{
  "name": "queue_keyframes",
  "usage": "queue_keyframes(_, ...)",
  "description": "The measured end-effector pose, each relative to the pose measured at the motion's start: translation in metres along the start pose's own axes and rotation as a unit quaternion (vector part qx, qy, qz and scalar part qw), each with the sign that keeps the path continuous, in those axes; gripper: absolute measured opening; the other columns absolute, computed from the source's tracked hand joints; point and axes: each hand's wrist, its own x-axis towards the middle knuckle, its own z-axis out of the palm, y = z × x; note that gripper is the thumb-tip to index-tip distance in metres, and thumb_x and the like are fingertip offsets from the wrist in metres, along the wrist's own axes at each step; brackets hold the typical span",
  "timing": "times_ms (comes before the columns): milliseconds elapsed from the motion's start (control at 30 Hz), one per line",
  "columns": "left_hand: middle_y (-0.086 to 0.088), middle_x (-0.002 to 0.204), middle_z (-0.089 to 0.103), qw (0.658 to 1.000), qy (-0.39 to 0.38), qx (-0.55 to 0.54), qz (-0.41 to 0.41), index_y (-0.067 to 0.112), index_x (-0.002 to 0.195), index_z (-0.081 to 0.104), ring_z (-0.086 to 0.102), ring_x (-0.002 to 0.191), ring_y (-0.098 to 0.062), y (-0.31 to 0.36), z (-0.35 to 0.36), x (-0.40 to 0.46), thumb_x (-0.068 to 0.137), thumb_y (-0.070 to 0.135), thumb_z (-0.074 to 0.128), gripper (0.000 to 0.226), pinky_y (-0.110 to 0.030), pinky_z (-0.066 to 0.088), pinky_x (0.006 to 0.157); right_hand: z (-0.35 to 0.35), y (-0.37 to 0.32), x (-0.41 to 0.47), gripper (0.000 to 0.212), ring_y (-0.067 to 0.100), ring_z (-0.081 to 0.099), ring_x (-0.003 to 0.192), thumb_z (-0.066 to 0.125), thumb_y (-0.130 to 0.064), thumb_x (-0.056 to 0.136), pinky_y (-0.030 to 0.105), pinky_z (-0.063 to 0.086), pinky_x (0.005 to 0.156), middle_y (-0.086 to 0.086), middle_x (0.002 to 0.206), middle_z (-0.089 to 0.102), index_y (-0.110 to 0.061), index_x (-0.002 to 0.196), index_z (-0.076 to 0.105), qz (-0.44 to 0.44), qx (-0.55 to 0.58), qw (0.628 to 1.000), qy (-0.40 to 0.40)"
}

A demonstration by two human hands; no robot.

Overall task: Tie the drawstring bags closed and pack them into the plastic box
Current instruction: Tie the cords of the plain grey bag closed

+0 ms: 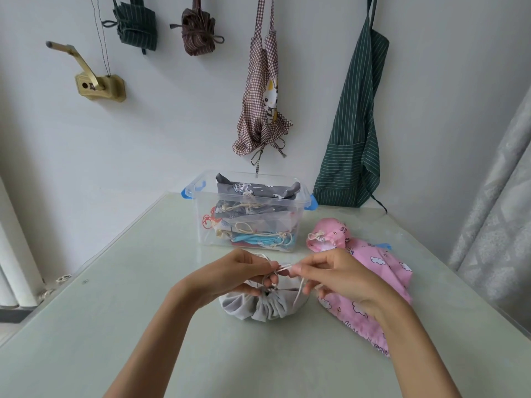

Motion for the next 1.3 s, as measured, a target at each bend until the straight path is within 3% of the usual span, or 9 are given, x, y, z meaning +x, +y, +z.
queue_keyframes(100, 0.006, 0.08, 0.071, 1.0, -0.005, 0.001, 0.004, 0.017, 0.082, 0.075, 0.062, 0.071, 0.003, 0.0, 0.0, -0.002, 0.086, 0.037, 0.061, 0.024, -0.009, 0.044, 0.058, -0.003, 0.0, -0.001, 0.013, 0.006, 0.067, 0.066, 0.06, -0.015, 0.09, 0.015, 0.05, 0.054, 0.002, 0.085, 0.074, -0.006, 0.089, 0.07, -0.001, 0.056, 0.998, 0.019)
queue_keyframes(267, 0.003, 0.085, 0.075, 1.0, -0.009, -0.01, 0.009, 0.021, 0.08, 0.078, 0.063, 0.073, 0.002, -0.003, -0.002, -0.002, 0.073, 0.038, 0.069, 0.02, -0.008, 0.037, 0.05, -0.005, -0.001, -0.003, 0.012, 0.005, 0.06, 0.053, 0.066, -0.016, 0.086, 0.015, 0.05, 0.054, 0.0, 0.063, 0.067, -0.006, 0.086, 0.073, -0.001, 0.041, 0.998, 0.048)
queue_keyframes(433, -0.001, 0.077, 0.074, 0.987, 0.033, -0.157, -0.006, 0.013, 0.083, 0.079, 0.067, 0.064, -0.002, -0.007, -0.008, 0.004, 0.061, 0.025, 0.077, 0.025, -0.008, 0.051, 0.053, -0.016, -0.007, -0.014, 0.015, 0.005, 0.059, 0.055, 0.071, -0.024, 0.081, 0.014, 0.05, 0.058, -0.001, 0.062, 0.067, -0.011, 0.085, 0.077, -0.002, -0.007, 0.999, -0.038)
queue_keyframes(600, 0.0, 0.079, 0.075, 0.987, 0.069, -0.142, 0.009, 0.014, 0.075, 0.079, 0.068, 0.069, -0.004, -0.006, -0.006, 0.006, 0.052, 0.019, 0.083, 0.024, -0.009, 0.051, 0.056, -0.006, -0.013, -0.017, 0.02, 0.003, 0.06, 0.054, 0.069, -0.019, 0.083, 0.013, 0.047, 0.054, -0.003, 0.061, 0.068, -0.002, 0.092, 0.074, 0.006, -0.069, 0.992, -0.101)
queue_keyframes(667, 0.001, 0.079, 0.075, 0.988, 0.078, -0.136, 0.016, 0.013, 0.072, 0.079, 0.069, 0.069, -0.004, -0.006, -0.006, 0.006, 0.062, 0.008, 0.081, 0.011, -0.01, 0.051, 0.057, -0.003, -0.015, -0.018, 0.024, 0.003, 0.059, 0.052, 0.066, -0.022, 0.086, 0.013, 0.046, 0.053, -0.004, 0.065, 0.069, 0.0, 0.094, 0.074, 0.019, -0.099, 0.989, -0.108)
queue_keyframes(733, -0.001, 0.077, 0.075, 0.986, 0.092, -0.135, 0.022, 0.012, 0.069, 0.078, 0.07, 0.069, -0.006, -0.005, -0.006, 0.006, 0.071, -0.002, 0.075, 0.014, -0.011, 0.052, 0.057, -0.002, -0.016, -0.019, 0.024, 0.001, 0.058, 0.049, 0.062, -0.029, 0.088, 0.012, 0.043, 0.049, -0.009, 0.072, 0.071, -0.01, 0.093, 0.075, 0.019, -0.121, 0.989, -0.088)
queue_keyframes(867, -0.008, 0.077, 0.075, 0.986, 0.096, -0.128, 0.041, 0.013, 0.064, 0.076, 0.072, 0.07, -0.012, -0.003, -0.004, 0.005, 0.072, -0.006, 0.073, 0.021, -0.014, 0.054, 0.06, -0.001, -0.009, -0.005, 0.012, -0.002, 0.047, 0.047, 0.063, -0.027, 0.087, 0.011, 0.039, 0.054, -0.015, 0.084, 0.066, -0.03, 0.095, 0.071, -0.094, -0.132, 0.978, 0.127)
queue_keyframes(1033, -0.011, 0.073, 0.073, 0.986, 0.115, -0.09, 0.083, 0.012, 0.064, 0.072, 0.069, 0.067, -0.014, -0.002, -0.003, 0.004, 0.068, -0.006, 0.076, 0.019, -0.018, 0.055, 0.063, 0.022, -0.002, 0.006, 0.021, -0.006, 0.051, 0.058, 0.063, -0.016, 0.087, 0.008, 0.043, 0.064, -0.014, 0.08, 0.069, -0.036, 0.086, 0.07, -0.121, -0.08, 0.989, -0.004)
queue_keyframes(1300, -0.015, 0.072, 0.07, 0.979, 0.147, -0.032, 0.138, 0.009, 0.062, 0.064, 0.068, 0.068, -0.018, -0.001, 0.0, 0.002, 0.068, -0.01, 0.076, 0.023, -0.019, 0.054, 0.066, 0.028, 0.006, 0.014, 0.018, -0.005, 0.047, 0.046, 0.071, -0.014, 0.075, 0.007, 0.036, 0.05, -0.015, 0.055, 0.063, -0.028, 0.063, 0.073, -0.142, -0.045, 0.986, 0.071)
